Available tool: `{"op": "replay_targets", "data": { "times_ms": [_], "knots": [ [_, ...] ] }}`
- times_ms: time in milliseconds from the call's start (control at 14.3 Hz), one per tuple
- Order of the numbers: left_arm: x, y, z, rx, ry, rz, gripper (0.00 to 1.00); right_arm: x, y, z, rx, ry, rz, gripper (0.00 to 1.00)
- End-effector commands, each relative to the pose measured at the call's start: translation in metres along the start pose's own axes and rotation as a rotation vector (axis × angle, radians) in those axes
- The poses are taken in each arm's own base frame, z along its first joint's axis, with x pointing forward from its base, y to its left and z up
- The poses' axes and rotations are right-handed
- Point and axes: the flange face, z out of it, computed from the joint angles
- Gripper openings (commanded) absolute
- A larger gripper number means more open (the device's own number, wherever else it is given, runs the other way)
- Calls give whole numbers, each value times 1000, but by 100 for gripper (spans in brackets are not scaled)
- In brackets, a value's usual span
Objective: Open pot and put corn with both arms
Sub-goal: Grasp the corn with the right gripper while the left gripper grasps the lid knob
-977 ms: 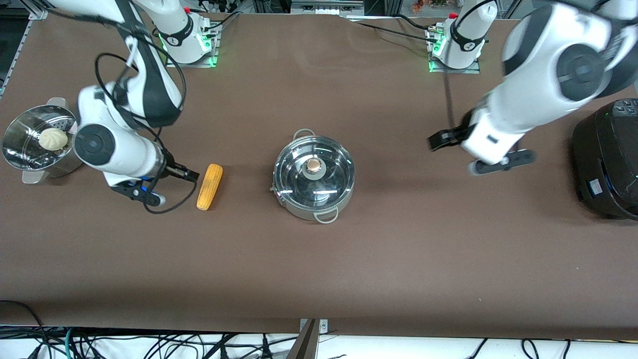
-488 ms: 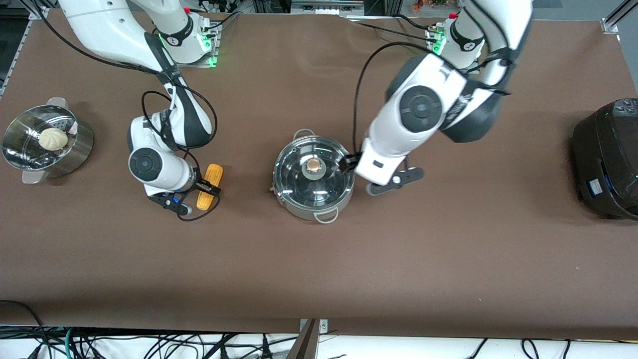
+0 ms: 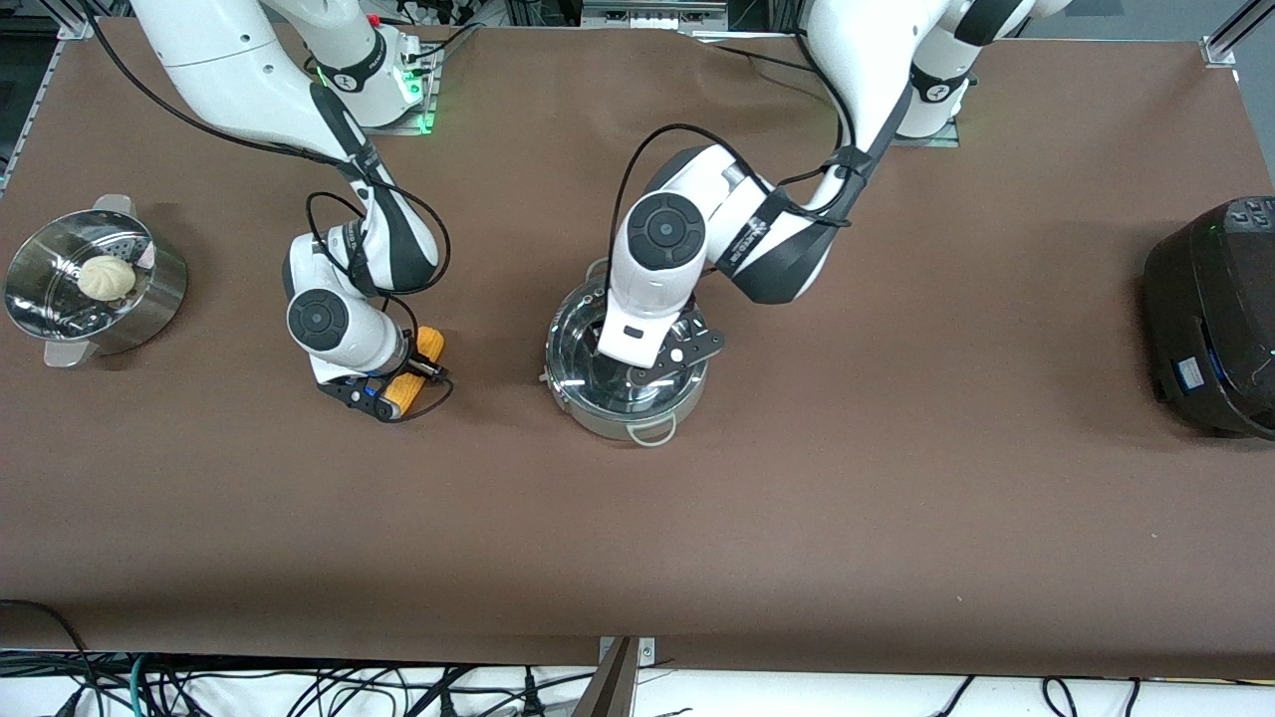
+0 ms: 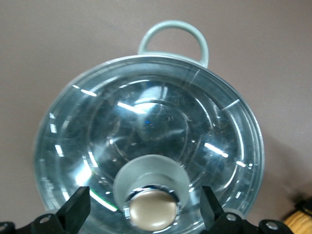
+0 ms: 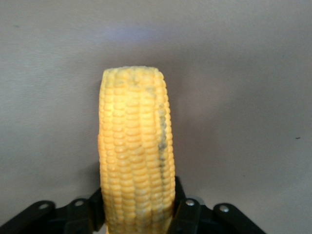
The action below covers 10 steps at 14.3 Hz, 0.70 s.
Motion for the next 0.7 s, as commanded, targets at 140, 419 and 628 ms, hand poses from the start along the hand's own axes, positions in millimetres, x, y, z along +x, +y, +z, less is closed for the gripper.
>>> {"op": "replay_targets", "data": {
  "times_ms": [140,419,628],
  "knots": [
    [1,8,0,-7,28,-21,99,3,7,-57,15,26,-47,0],
    [1,8,1,-5,29,-13,39,21,18,-141,-54,-65,-83,0],
    [0,8,2,-3,27,-6,3,28,23,-187,-68,-86,-104,0]
  ]
}}
